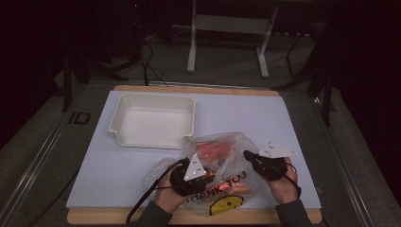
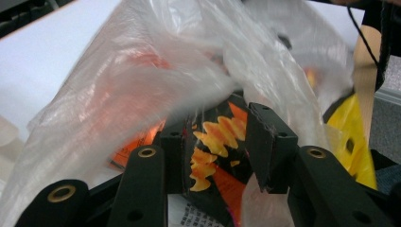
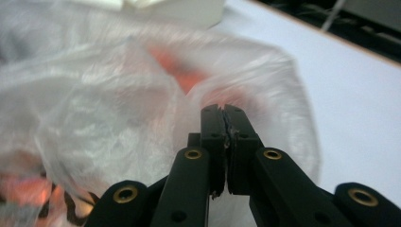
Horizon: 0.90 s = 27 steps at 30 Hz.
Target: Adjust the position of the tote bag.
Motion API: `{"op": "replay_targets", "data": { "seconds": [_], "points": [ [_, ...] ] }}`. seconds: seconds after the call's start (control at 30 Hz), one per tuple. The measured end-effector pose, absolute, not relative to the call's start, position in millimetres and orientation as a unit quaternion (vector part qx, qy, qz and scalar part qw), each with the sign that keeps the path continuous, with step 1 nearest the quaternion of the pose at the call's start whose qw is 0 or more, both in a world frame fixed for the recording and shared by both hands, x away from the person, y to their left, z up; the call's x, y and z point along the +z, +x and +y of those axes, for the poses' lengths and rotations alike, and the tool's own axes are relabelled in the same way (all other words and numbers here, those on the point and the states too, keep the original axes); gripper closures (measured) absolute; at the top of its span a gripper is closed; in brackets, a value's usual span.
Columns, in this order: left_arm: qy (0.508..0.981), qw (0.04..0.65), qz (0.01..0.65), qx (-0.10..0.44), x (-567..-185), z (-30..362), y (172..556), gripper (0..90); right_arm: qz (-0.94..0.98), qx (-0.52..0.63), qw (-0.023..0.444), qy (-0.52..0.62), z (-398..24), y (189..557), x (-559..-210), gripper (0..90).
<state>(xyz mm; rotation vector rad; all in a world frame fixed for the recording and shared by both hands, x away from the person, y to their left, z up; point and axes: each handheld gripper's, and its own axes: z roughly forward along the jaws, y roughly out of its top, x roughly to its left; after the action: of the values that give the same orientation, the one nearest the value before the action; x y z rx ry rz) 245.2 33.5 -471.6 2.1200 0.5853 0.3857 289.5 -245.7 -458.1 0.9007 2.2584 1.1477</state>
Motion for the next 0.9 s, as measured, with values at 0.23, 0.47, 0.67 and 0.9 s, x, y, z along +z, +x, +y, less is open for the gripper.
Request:
{"op": "replay_targets", "data": {
  "seconds": [0.23,0.47,0.67,0.9],
  "points": [
    [0.856,0.436,0.231,0.153,-473,30,245,61.9,0.799,0.431,0.232,0.348,-257,290,-448,77.9],
    [0.857,0.438,0.223,0.152,-472,24,245,61.9,0.804,0.445,0.220,0.327,-247,292,-436,65.8],
    [0.859,0.437,0.220,0.151,-472,20,244,61.8,0.805,0.455,0.202,0.321,-234,301,-426,62.0],
    [0.856,0.440,0.224,0.155,-470,23,245,61.6,0.830,0.447,0.154,0.296,-224,301,-433,57.4]
  ]
}}
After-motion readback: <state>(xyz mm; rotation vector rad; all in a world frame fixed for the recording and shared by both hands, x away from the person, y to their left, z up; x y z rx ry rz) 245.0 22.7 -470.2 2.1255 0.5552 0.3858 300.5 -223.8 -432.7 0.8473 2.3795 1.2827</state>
